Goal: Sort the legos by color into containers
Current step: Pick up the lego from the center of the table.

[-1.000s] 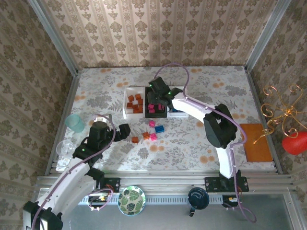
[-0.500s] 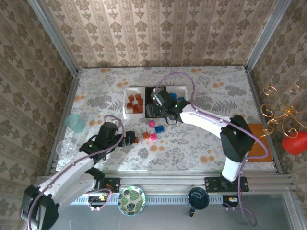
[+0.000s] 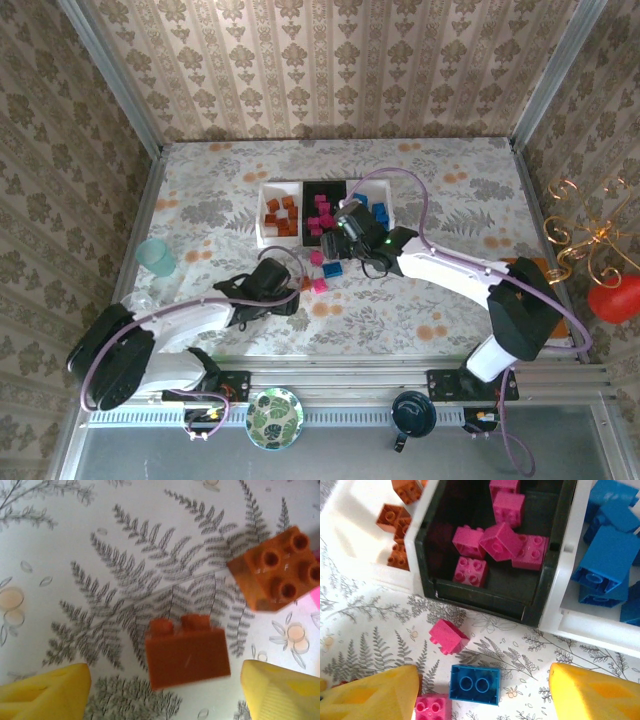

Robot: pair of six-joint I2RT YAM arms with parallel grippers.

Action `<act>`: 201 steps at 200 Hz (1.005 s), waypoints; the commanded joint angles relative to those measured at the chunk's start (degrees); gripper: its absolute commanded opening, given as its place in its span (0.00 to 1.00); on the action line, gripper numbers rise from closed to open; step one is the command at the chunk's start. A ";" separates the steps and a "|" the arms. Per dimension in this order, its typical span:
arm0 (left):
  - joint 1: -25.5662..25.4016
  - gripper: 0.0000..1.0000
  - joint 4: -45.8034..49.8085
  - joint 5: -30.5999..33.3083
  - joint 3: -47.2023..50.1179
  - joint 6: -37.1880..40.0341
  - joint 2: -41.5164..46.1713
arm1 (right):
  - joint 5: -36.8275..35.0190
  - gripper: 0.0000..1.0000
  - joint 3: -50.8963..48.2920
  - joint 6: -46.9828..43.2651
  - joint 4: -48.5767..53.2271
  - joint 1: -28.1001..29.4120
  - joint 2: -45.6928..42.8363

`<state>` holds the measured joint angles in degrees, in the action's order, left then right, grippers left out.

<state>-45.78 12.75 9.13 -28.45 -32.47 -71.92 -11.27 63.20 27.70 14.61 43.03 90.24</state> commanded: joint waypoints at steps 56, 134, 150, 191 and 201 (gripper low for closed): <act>-0.32 0.51 -6.24 1.59 -3.13 1.37 -6.96 | -2.66 0.71 -2.95 0.86 -1.36 -0.13 -5.86; -0.30 0.27 -4.80 1.23 -2.98 0.95 -2.87 | -2.38 0.72 -4.88 1.90 -2.04 -0.12 -6.30; 0.54 0.27 -2.70 1.73 -4.63 1.84 0.18 | -2.17 0.72 -5.93 2.22 -2.24 -0.05 -7.23; 9.30 0.27 -1.55 0.00 -13.17 5.62 1.85 | -1.74 0.72 -8.47 3.40 -2.83 0.39 -8.59; 11.85 0.27 -2.42 -0.39 -15.57 6.37 -0.03 | -1.73 0.72 -8.92 3.66 -2.82 0.60 -8.59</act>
<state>-38.85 10.66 9.89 -38.54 -29.36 -70.37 -12.01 55.51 29.82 12.82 43.03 83.20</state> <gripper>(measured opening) 0.340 0.716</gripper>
